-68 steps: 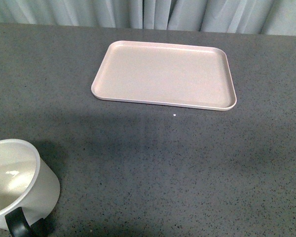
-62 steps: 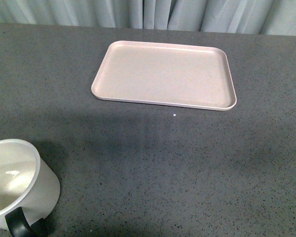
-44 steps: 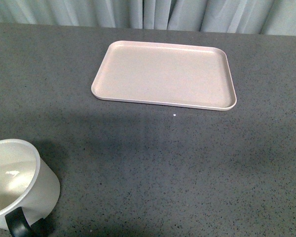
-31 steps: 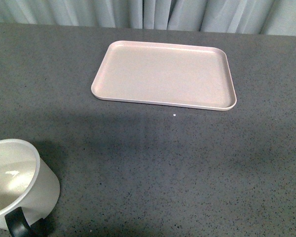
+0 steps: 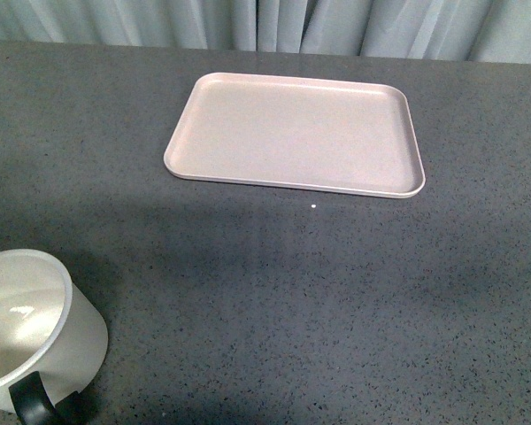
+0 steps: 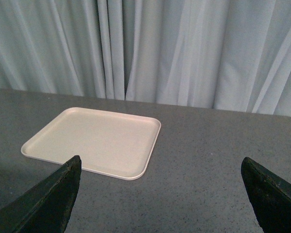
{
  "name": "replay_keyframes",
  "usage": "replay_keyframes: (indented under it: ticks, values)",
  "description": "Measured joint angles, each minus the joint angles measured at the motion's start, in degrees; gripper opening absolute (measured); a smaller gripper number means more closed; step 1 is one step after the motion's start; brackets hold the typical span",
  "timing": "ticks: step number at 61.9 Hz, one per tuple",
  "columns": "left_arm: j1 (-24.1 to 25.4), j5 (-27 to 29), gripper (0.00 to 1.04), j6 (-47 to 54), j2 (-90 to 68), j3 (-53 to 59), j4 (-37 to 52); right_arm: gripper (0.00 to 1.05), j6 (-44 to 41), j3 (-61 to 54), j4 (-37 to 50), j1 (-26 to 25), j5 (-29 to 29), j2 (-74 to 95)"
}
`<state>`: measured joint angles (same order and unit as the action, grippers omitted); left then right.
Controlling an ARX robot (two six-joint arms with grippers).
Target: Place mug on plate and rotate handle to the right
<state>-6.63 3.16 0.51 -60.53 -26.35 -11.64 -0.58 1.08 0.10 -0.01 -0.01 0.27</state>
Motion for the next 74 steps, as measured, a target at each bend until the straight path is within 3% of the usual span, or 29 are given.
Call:
replay_keyframes:
  ticks: [29, 74]
  values:
    - [1.2, -1.9, 0.95, 0.5, -3.3, 0.4, 1.8, 0.96, 0.0, 0.0, 0.0, 0.0, 0.0, 0.0]
    - [-1.3, -3.4, 0.95, 0.8, -14.0, 4.1, 10.2, 0.96, 0.0, 0.0, 0.0, 0.0, 0.0, 0.0]
